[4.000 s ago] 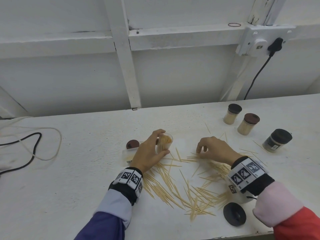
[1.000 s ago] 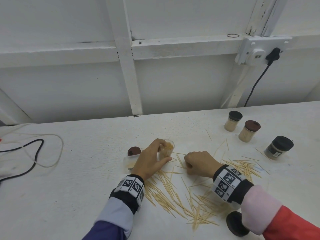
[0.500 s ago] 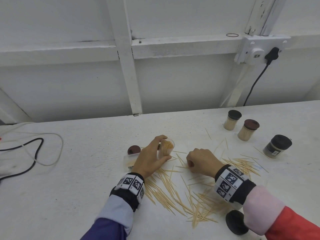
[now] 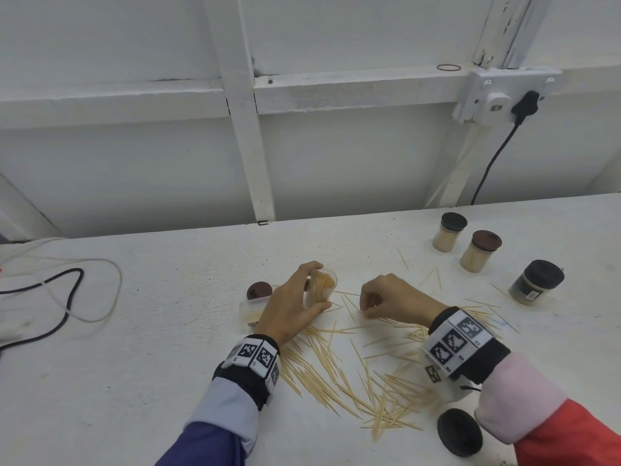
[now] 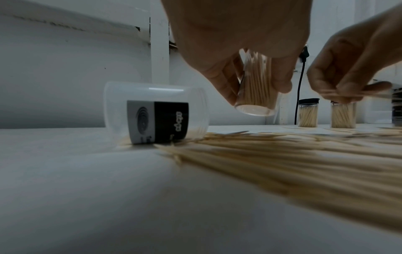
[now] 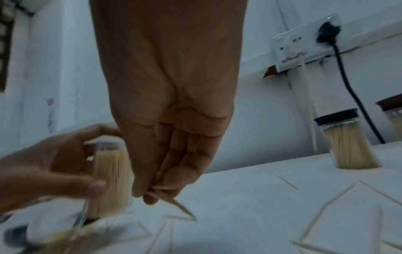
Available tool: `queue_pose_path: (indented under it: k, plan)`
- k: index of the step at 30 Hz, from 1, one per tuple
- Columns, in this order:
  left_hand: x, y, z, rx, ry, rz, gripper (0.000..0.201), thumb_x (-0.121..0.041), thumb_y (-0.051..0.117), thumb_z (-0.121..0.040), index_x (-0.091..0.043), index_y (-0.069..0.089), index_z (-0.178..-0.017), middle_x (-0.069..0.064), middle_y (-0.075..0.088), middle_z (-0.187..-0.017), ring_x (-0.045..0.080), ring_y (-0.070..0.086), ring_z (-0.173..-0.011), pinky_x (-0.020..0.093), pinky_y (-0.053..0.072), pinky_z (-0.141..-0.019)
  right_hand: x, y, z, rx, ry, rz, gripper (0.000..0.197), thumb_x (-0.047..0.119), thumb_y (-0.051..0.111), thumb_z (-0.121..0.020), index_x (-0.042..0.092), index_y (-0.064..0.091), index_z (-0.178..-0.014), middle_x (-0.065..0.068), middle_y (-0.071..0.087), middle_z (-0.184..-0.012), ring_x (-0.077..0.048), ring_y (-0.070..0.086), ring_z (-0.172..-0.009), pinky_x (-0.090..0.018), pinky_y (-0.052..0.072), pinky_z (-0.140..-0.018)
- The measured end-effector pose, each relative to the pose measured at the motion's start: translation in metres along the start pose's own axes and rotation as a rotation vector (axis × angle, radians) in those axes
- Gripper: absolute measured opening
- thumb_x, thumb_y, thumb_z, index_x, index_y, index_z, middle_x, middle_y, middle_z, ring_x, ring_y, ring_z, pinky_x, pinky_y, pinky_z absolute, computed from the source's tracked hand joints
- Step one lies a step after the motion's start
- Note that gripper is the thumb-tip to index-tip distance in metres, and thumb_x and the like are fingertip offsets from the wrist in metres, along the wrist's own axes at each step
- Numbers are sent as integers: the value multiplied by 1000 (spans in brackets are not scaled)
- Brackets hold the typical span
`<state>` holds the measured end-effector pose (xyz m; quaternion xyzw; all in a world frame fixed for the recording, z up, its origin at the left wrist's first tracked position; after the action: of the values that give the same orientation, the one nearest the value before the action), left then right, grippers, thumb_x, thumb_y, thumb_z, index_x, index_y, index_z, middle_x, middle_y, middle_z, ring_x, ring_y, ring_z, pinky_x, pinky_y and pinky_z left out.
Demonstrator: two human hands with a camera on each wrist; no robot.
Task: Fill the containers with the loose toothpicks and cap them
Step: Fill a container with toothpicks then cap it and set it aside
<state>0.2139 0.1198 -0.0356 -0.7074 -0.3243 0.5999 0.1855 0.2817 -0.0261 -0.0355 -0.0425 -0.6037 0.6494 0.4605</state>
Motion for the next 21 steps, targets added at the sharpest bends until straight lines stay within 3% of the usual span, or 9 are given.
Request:
queue_pose_path:
  k: [4,10,13,17,21]
  plan:
    - [2,-1,1,-6,-14,-3,71,-34,79,-80,-34,36,-136,-9,56,-129,11,60,-112,31,52,-95,4,-28,0,-133,-44,-226,15,4,73,-82,14,73,-93,4,70,-71,1,63,-57,-16,50,-56]
    - [0,0,0,0,-31,5,73,-32,79,-80,-35,35,-138,-8,56,-128,10,60,-112,30,52,-95,21,-80,5,-504,-171,-747,5,-2,71,-83,2,70,-87,-13,69,-77,-16,66,-67,-28,57,-63]
    - [0,0,0,8,-33,3,74,-33,78,-80,-35,33,-139,-9,56,-126,10,59,-112,25,49,-95,36,-84,5,-593,-238,-941,5,-4,69,-84,-5,67,-89,-17,68,-80,-22,65,-70,-32,58,-67]
    - [-1,-1,1,7,-40,13,78,-34,78,-80,-38,29,-141,-8,58,-126,8,59,-112,23,46,-94,49,-66,-8,-587,-238,-927,7,-3,70,-83,-4,67,-89,-18,69,-82,-19,67,-72,-28,56,-67]
    - [-2,-4,2,-20,-43,48,83,-35,76,-82,-41,22,-144,-8,56,-129,10,61,-112,29,51,-94,52,-42,-20,-551,-215,-656,5,10,73,-82,14,71,-84,5,70,-81,-6,61,-81,-12,41,-70]
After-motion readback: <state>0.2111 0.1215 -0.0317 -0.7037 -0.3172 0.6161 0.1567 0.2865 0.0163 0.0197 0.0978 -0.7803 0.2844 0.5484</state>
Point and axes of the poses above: each hand's wrist, its own z-axis away from the middle knuckle, its own y-axis out of the palm, x = y × z, the point moved 10 cm from there along -z, towards the middle knuckle
